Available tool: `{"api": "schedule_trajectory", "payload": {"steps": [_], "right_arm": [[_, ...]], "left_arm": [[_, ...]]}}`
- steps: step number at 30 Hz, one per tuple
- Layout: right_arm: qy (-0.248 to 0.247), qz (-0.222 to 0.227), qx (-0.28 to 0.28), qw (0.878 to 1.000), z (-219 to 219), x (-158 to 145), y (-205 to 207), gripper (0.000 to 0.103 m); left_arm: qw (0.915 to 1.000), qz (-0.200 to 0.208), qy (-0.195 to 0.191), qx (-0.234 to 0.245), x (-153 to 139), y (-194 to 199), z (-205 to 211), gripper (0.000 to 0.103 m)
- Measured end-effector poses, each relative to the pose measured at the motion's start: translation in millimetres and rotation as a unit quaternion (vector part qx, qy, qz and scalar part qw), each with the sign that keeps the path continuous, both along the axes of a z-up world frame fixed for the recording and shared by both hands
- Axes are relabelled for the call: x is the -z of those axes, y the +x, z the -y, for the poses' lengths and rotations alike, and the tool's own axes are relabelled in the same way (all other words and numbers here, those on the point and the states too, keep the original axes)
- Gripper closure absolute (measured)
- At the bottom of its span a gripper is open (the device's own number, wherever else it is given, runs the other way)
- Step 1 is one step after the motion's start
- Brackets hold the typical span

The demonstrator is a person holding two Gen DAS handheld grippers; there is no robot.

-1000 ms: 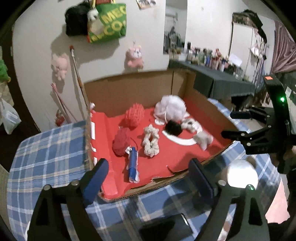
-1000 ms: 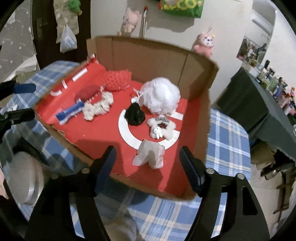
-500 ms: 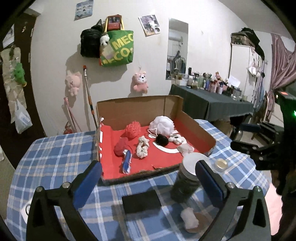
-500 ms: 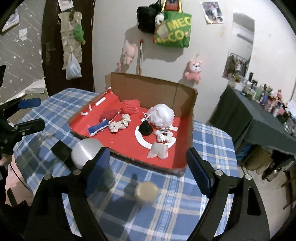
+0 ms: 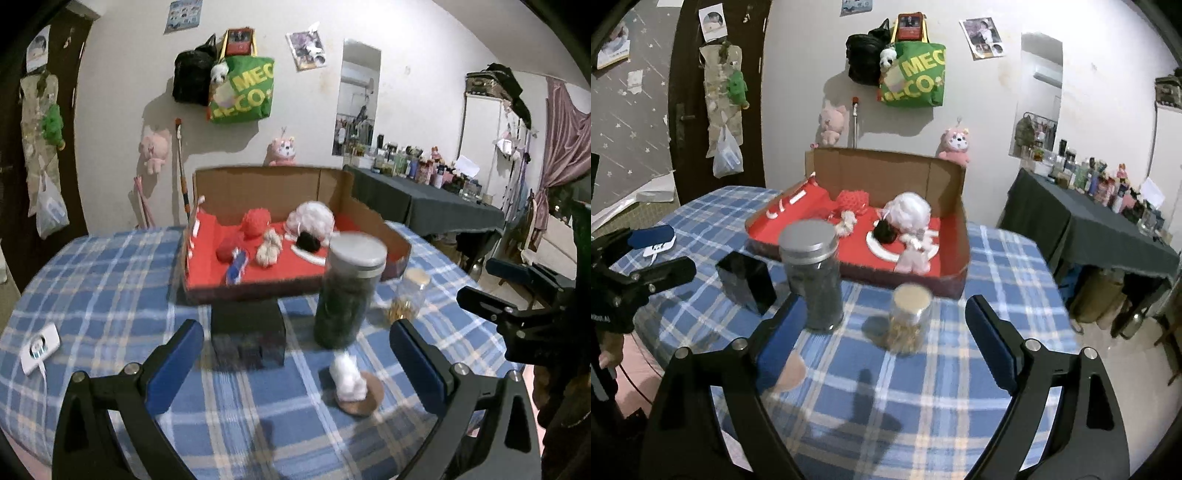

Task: Organize soft objects
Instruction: 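Withdraw both open tools from the box back toward the table items, then grasp the white cloth roll with the left tool while the right tool grasps the tan pad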

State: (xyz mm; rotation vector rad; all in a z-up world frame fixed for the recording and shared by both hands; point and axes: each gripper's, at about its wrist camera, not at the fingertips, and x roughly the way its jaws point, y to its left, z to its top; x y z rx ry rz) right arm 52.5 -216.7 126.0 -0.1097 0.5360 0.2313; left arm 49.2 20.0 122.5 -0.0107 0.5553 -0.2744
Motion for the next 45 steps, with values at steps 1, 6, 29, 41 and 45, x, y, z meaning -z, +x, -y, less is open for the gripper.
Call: {"api": "schedule_trajectory", "payload": {"steps": [1, 6, 29, 41, 45], "right_arm": [[0.002, -0.004, 0.004, 1.0, -0.4, 6.3, 0.0, 0.015], [0.009, -0.023, 0.013, 1.0, -5.3, 35.9, 0.8, 0.015], [0.024, -0.096, 0.033, 0.995, 18.7, 89.8, 25.9, 0.015], [0.05, -0.127, -0.086, 0.987, -40.5, 97.7, 29.7, 0.015], [0.051, -0.148, -0.112, 0.981, -59.9, 105.1, 34.7, 0.015]], "left_arm": [[1.0, -0.005, -0.001, -0.003, 5.6, 0.1, 0.0, 0.0], [0.999, -0.041, 0.004, -0.021, 39.8, 5.1, 1.6, 0.0], [0.9884, -0.145, 0.042, -0.018, 91.5, 51.5, 25.7, 0.0], [0.9879, -0.14, 0.023, -0.062, 83.4, 38.4, -30.4, 0.0], [0.9879, -0.138, 0.022, -0.067, 82.0, 38.1, -37.1, 0.0]]}}
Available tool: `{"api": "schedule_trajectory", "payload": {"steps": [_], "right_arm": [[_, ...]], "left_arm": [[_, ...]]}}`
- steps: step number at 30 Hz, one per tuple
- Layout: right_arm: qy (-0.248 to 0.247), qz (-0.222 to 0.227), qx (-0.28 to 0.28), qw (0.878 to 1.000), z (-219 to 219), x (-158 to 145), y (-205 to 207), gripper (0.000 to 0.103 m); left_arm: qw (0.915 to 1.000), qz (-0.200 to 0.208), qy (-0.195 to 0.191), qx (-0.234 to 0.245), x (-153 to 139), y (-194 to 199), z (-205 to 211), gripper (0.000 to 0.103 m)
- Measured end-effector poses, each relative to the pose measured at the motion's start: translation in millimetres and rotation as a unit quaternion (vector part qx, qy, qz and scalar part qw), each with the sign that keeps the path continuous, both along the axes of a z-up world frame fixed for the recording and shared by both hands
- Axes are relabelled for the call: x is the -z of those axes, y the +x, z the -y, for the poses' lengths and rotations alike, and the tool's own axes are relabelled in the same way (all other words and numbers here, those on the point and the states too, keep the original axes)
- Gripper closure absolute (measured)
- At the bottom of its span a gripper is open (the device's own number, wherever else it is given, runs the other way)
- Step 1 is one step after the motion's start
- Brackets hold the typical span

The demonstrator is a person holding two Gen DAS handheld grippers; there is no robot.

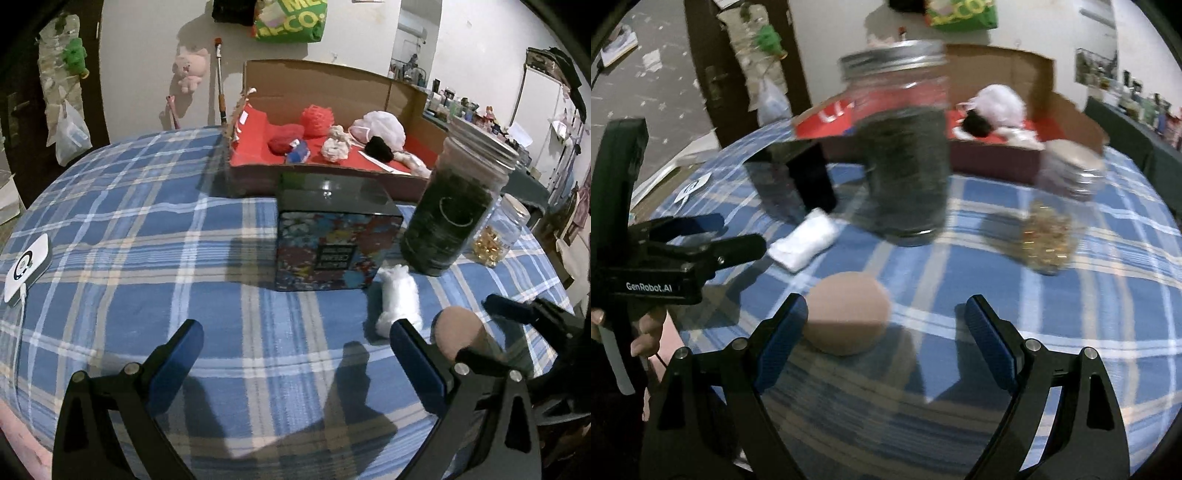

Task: Organize soft objects
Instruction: 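Grasp the white cloth roll with the left tool while the right tool grasps the tan pad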

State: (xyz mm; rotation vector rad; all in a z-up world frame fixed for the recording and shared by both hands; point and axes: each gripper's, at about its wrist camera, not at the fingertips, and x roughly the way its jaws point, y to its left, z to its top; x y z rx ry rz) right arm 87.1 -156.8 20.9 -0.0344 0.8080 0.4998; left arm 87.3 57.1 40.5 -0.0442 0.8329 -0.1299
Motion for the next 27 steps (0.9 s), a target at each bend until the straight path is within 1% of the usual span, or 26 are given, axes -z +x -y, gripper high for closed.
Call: {"api": "schedule_trajectory", "payload": {"steps": [7, 8, 11, 13, 14, 16, 18, 21, 22, 24, 25, 26, 27], "right_arm": [[-0.079, 0.031, 0.008, 0.996, -21.5, 7.2, -3.9, 0.015], [-0.084, 0.035, 0.015, 0.996, -19.5, 7.1, -3.9, 0.015], [-0.096, 0.037, 0.072, 0.992, 4.8, 4.0, 2.0, 0.015], [-0.088, 0.032, 0.104, 0.99, 27.0, 2.9, 7.5, 0.015], [-0.081, 0.028, 0.108, 0.99, 32.4, 3.2, 9.4, 0.015], [-0.048, 0.015, 0.104, 0.993, 46.6, 2.2, 11.2, 0.015], [-0.029, 0.011, 0.093, 0.995, 54.0, -0.3, 11.6, 0.015], [-0.029, 0.015, 0.086, 0.996, 56.2, -2.3, 11.3, 0.015], [-0.03, 0.015, 0.081, 0.996, 55.1, -2.3, 12.8, 0.015], [-0.035, 0.017, 0.073, 0.997, 48.3, -2.7, 14.2, 0.018], [-0.041, 0.017, 0.068, 0.997, 45.0, -1.9, 15.0, 0.025], [-0.045, 0.017, 0.063, 0.997, 43.2, -0.7, 16.1, 0.034], [-0.046, 0.017, 0.057, 0.997, 40.4, 0.8, 17.3, 0.038]], "left_arm": [[1.0, -0.002, -0.002, 0.007, 0.2, 1.0, 2.5, 0.0], [0.9999, -0.002, -0.002, 0.01, 0.5, 0.9, 4.4, 0.0], [0.9997, -0.001, -0.003, 0.024, -0.2, -0.2, 13.4, 0.0], [0.9994, -0.002, -0.003, 0.035, 0.5, 0.4, 20.5, 0.0], [0.9992, -0.003, -0.003, 0.04, 1.1, 1.2, 23.8, 0.0], [0.9987, -0.003, -0.001, 0.052, 1.9, 3.5, 31.9, 0.001], [0.9982, -0.003, 0.0, 0.061, 2.5, 5.3, 38.7, 0.003], [0.9974, -0.008, -0.002, 0.071, 4.0, 10.8, 46.3, 0.009], [0.9972, -0.01, -0.001, 0.074, 4.4, 12.3, 48.4, 0.013], [0.9967, -0.013, 0.0, 0.081, 6.0, 15.2, 53.1, 0.019], [0.9964, -0.015, 0.0, 0.084, 6.8, 16.4, 54.8, 0.026], [0.9961, -0.017, 0.001, 0.086, 7.9, 17.4, 56.4, 0.036], [0.9961, -0.016, 0.006, 0.087, 8.8, 18.0, 58.2, 0.042]]}}
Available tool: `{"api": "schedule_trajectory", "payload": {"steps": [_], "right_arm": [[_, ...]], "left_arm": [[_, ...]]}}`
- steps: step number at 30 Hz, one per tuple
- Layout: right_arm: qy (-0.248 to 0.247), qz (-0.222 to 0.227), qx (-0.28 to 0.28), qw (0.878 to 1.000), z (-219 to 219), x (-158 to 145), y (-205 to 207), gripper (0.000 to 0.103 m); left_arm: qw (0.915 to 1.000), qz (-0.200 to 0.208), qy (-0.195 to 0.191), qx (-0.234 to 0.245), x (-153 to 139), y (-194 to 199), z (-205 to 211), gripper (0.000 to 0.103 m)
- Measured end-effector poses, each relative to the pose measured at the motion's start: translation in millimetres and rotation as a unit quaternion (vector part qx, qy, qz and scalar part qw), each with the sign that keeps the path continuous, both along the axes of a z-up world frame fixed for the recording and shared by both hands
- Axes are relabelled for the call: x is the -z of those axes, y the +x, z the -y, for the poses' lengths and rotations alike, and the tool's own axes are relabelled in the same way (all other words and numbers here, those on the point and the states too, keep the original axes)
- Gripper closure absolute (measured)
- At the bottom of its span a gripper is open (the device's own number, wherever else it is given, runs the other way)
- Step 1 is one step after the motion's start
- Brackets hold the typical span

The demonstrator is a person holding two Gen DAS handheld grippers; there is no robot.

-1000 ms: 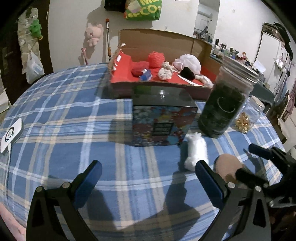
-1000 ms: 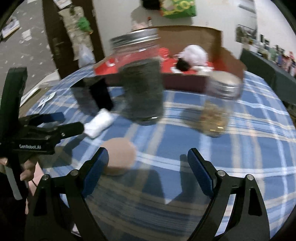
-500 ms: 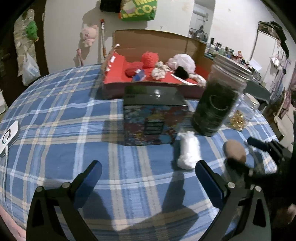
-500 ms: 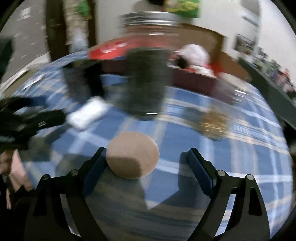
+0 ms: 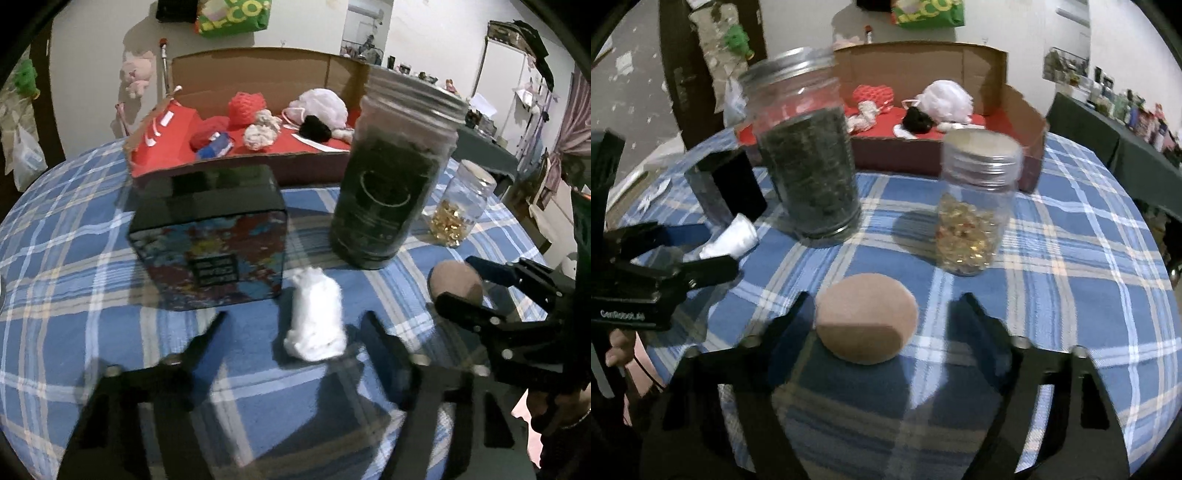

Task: Organize soft objects
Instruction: 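Grasp the white cloth roll with the left tool while the right tool grasps the tan pad, then lift and carry the white roll and tan pad over the red box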

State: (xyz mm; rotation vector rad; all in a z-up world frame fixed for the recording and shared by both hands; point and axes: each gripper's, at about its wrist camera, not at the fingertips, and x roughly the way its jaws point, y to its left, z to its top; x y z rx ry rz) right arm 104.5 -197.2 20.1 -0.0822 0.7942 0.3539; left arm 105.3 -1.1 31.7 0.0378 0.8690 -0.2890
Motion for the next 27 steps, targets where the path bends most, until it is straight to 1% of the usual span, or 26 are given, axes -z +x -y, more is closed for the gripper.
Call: {"api": "schedule_trajectory", "payload": {"steps": [1, 2, 3, 4, 5, 7, 10, 15, 27], "right_arm": [[-0.005, 0.004, -0.006, 1.0, -2.8, 0.6, -1.8, 0.045], [-0.008, 0.009, -0.015, 1.0, -5.5, 0.5, -4.8, 0.06], [-0.005, 0.01, -0.024, 1.0, -7.1, -0.1, -6.8, 0.066], [0.0, 0.008, -0.033, 0.999, -9.1, -0.9, -8.9, 0.075], [0.0, 0.01, -0.035, 0.999, -11.0, -2.2, -11.3, 0.085], [-0.005, 0.023, -0.036, 0.999, -13.6, -7.6, -16.5, 0.086], [0.017, 0.032, -0.045, 0.998, -12.5, -23.1, -21.4, 0.087], [0.029, 0.045, -0.05, 0.997, -13.7, -38.6, -22.8, 0.087], [0.036, 0.025, -0.041, 0.998, -7.1, -31.1, -15.4, 0.087]], "left_arm": [[1.0, 0.003, 0.005, 0.001, 0.2, -0.3, 1.3, 0.053], [1.0, 0.005, 0.007, 0.004, -0.2, -1.2, 2.3, 0.071], [0.9999, 0.003, 0.0, 0.011, -0.9, -1.8, 2.3, 0.081], [0.9998, -0.002, -0.009, 0.017, -1.8, -2.1, 1.7, 0.084], [0.9997, -0.003, -0.015, 0.02, -3.5, -3.4, 1.3, 0.084], [0.9994, 0.003, -0.02, 0.029, -8.9, -7.9, 2.9, 0.085], [0.9987, 0.012, -0.029, 0.041, -18.8, -12.5, 5.5, 0.085], [0.9979, 0.025, -0.032, 0.051, -29.2, -14.4, 8.6, 0.085], [0.9986, 0.013, -0.033, 0.038, -23.0, -11.4, -0.1, 0.085]]}}
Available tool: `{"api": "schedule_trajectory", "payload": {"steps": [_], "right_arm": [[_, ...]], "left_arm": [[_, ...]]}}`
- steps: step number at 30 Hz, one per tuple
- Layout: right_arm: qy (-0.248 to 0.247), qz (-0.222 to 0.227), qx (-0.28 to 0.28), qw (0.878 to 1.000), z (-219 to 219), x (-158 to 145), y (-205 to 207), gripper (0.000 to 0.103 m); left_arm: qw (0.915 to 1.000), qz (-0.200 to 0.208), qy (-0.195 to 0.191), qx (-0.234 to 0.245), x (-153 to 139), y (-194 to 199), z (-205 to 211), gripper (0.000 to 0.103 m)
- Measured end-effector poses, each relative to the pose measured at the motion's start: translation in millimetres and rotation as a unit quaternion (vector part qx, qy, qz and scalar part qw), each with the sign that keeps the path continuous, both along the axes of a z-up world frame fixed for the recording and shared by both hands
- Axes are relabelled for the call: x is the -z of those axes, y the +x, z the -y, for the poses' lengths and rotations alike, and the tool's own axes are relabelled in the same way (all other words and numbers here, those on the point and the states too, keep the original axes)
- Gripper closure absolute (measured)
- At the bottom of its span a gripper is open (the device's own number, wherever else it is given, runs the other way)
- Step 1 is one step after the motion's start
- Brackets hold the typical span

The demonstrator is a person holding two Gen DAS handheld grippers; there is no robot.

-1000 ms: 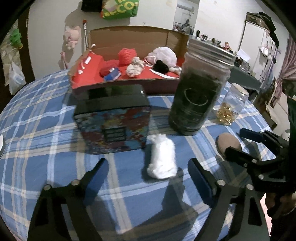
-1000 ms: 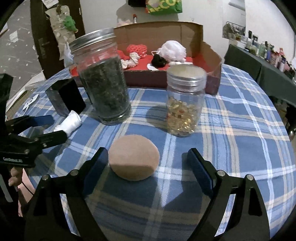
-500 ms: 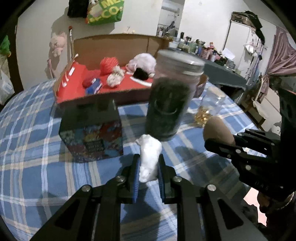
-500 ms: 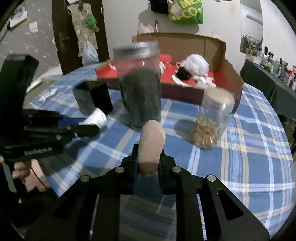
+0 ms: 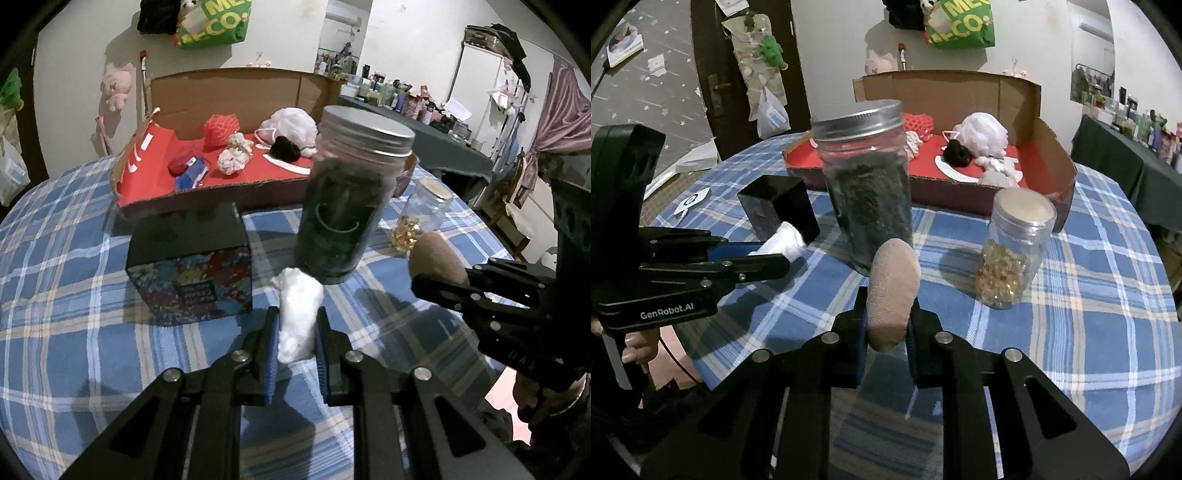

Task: Organize soft objects
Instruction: 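Lift and carry the white roll and tan pad over the red box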

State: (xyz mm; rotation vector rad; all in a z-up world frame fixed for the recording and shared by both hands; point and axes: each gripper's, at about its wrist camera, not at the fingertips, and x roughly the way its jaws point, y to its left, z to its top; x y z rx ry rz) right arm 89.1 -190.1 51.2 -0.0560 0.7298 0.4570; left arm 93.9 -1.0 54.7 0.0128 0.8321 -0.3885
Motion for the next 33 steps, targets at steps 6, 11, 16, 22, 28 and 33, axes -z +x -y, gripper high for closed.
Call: {"api": "schedule_trajectory", "payload": {"steps": [6, 11, 16, 22, 28, 33], "right_arm": [[0.001, -0.006, 0.01, 1.0, 9.1, 2.8, 1.1, 0.087], [0.001, -0.007, 0.018, 1.0, 19.4, 4.1, 0.2, 0.087], [0.001, -0.013, 0.024, 1.0, 33.8, 6.0, 0.7, 0.087], [0.005, -0.021, 0.032, 0.999, 53.4, 8.6, 2.5, 0.087], [0.008, -0.031, 0.044, 0.999, 76.7, 12.6, 11.7, 0.087], [0.002, -0.028, 0.038, 0.999, 91.1, 11.7, 23.5, 0.087]], "left_arm": [[0.9999, -0.002, -0.005, -0.013, -0.1, -1.5, -10.0, 0.085], [0.9996, 0.005, -0.004, -0.028, -4.2, -4.8, -24.5, 0.085], [0.999, 0.01, -0.002, -0.043, -7.6, -6.1, -43.2, 0.085], [0.9981, 0.01, 0.003, -0.061, -6.8, -6.4, -71.1, 0.085], [0.9972, 0.015, 0.012, -0.072, -5.7, -1.6, -94.3, 0.085], [0.9978, 0.027, 0.025, -0.055, -5.2, 10.8, -103.3, 0.085]]}}
